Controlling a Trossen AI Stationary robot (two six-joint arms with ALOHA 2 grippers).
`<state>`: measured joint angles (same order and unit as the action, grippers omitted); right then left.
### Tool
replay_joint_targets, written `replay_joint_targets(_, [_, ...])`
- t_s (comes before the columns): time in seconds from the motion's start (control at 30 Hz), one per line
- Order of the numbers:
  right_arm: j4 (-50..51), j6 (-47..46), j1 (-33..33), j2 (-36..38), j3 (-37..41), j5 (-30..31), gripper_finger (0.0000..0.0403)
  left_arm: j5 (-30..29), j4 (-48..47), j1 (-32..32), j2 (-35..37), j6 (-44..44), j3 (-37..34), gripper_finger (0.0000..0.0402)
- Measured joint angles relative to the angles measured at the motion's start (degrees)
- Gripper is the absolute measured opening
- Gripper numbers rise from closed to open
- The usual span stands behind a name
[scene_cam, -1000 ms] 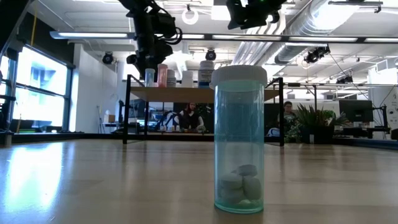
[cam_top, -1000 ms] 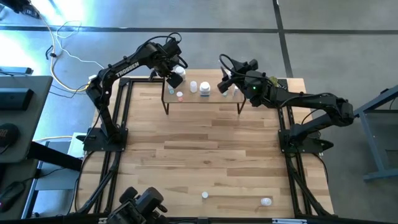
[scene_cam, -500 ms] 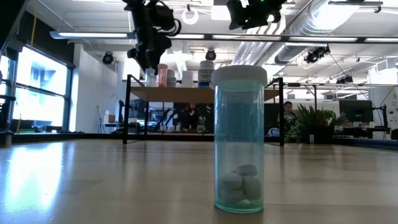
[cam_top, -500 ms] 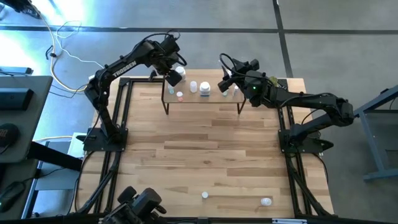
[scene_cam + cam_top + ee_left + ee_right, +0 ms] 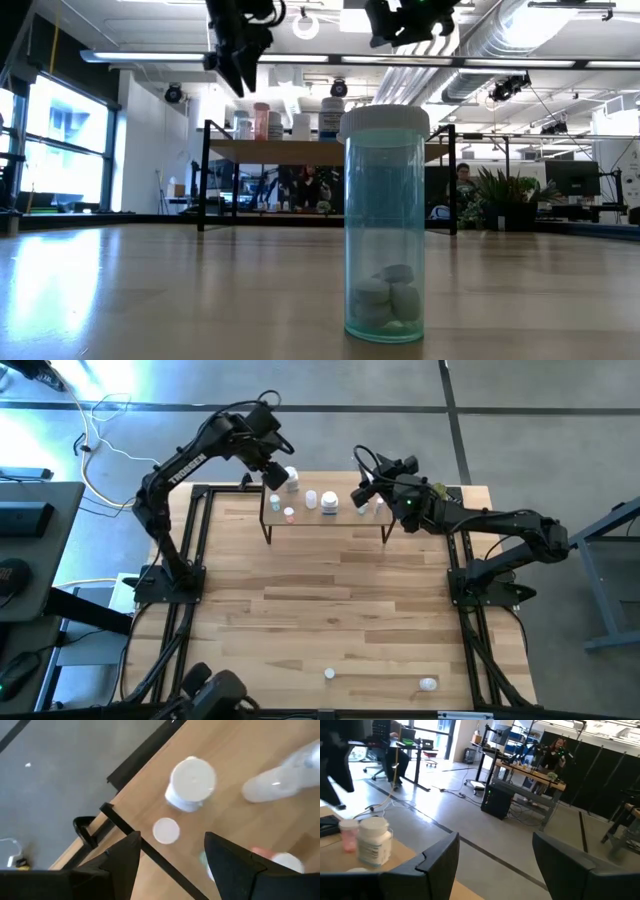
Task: Pick and place medicine bottles onto shelf by color
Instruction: Put the transparent pill bottle on the shelf
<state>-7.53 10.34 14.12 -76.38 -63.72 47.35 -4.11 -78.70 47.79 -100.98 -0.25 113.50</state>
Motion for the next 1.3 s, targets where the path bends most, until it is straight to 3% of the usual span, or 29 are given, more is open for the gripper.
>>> replay_joint_targets(0.4, [3.4,-0.9,-3.3,0.5,0.0,-0.2,0.0244,5.5,3.0,-6.0,5.0,-1.7,-0.2,0.0211])
replay_joint_targets(0.67, [13.3,-5.7,-2.2,5.6,0.0,-4.6,0.0244,8.8,7.4,-12.2,5.4,-4.0,-1.4,0.0211])
replay_joint_targets(0.97, [24.9,-13.3,-0.9,13.6,0.0,-9.9,0.0244,9.1,16.7,-16.6,9.9,-11.1,-15.7,0.0211])
replay_joint_targets(1.3, [42.9,-29.6,-0.9,20.0,0.0,-17.9,0.0244,9.0,31.1,-21.1,20.1,-18.6,-33.6,0.0211])
